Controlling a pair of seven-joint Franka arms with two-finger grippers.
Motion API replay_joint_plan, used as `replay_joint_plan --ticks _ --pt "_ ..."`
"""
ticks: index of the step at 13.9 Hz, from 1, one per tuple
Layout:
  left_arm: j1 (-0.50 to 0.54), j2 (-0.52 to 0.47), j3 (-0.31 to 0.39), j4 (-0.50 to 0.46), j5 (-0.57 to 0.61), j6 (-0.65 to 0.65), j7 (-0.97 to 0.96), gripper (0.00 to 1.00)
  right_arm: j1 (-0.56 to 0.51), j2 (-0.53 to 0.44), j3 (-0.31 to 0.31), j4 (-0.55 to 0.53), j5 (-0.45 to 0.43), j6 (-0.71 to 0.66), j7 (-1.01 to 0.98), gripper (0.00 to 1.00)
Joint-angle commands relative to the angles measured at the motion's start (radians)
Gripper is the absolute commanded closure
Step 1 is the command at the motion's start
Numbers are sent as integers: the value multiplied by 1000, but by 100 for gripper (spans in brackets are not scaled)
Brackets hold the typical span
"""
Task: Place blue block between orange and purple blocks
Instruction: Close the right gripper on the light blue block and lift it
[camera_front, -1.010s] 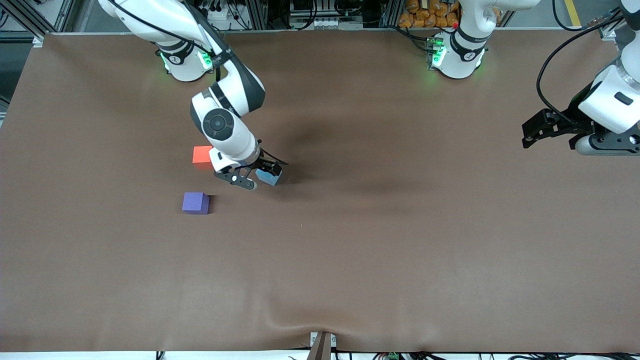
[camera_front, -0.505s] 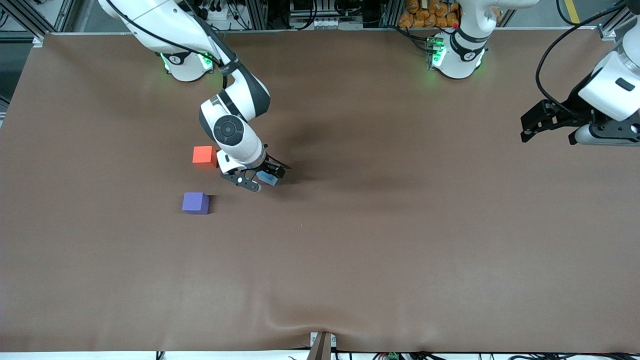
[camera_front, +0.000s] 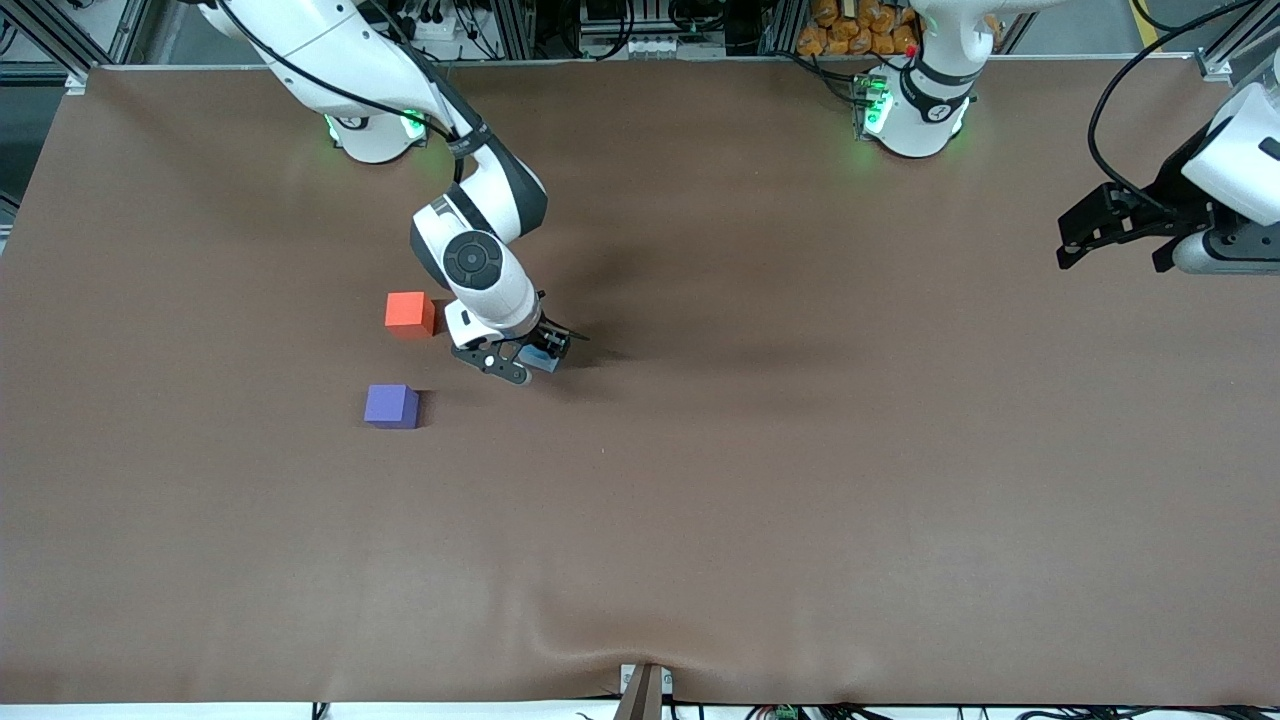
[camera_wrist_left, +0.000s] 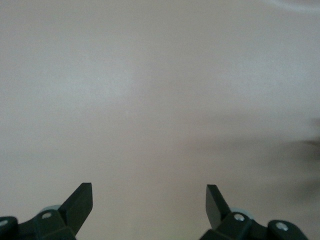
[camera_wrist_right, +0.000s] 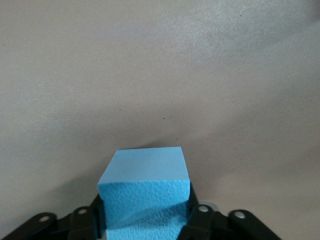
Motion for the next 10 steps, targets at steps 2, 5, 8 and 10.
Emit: replay_joint_plan --ticks 2,5,8,10 --pt "16 1 -11 -11 13 17 -9 0 -47 -47 45 64 -23 -134 11 100" --pt "15 -4 -13 -16 16 17 -9 0 -120 -99 72 192 -23 -385 -131 100" --pt "18 8 -13 -13 19 18 3 0 -243 -204 82 178 -11 -452 -459 100" --pt "19 22 -10 -8 21 34 6 0 -299 -230 72 177 -10 -495 -581 100"
